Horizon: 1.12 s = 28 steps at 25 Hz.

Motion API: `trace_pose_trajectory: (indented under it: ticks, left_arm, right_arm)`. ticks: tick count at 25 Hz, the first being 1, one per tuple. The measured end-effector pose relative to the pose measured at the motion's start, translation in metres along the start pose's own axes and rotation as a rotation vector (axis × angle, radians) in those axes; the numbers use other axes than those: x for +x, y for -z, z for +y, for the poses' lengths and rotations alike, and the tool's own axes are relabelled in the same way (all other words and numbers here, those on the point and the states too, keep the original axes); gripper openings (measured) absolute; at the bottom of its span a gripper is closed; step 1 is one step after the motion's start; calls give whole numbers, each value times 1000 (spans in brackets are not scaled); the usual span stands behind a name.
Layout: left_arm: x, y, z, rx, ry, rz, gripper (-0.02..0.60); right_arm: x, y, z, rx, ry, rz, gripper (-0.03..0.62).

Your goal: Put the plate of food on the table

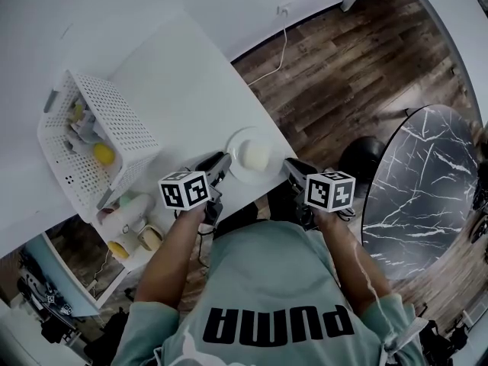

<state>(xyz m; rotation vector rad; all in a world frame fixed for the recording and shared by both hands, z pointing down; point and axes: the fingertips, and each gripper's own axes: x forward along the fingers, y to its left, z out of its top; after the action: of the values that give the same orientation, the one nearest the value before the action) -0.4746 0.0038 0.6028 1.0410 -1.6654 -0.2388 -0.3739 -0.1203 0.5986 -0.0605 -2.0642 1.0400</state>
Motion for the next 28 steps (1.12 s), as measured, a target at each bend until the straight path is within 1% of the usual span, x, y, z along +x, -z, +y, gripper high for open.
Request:
trace_pose_trajectory:
  ticks: [6, 9, 13, 14, 17, 19, 21, 24, 28]
  left_arm:
    - [6, 1, -6, -41, 49, 31, 100]
    - [8, 1, -8, -57, 65, 40, 103]
    - [9, 2, -7, -74, 64, 46, 100]
    - [9, 2, -6, -79, 60, 48, 95]
    - [9, -2, -7, -83, 55, 48, 66]
    - [10, -2, -8, -82, 56, 51, 48]
    - [10, -2, -7, -90, 62, 53, 46]
    - [11, -1, -7, -115, 74, 54, 43]
    - [8, 2, -11, -156, 96, 47, 38]
  right_arm:
    - [1, -1, -1, 66, -32, 0, 20]
    - [1, -1, -1, 82, -38, 0, 21]
    - [1, 1, 0, 94, -51, 1, 38]
    - [2, 1, 1, 102, -61, 3, 61]
    - [5, 3, 6, 110, -78, 7, 64]
    - [8, 4, 7, 115, -72, 5, 63]
    - [8, 4, 5, 125, -63, -3, 62]
    - [8, 4, 3, 138, -64, 0, 44]
    - [6, 3, 2, 136, -54, -1, 43]
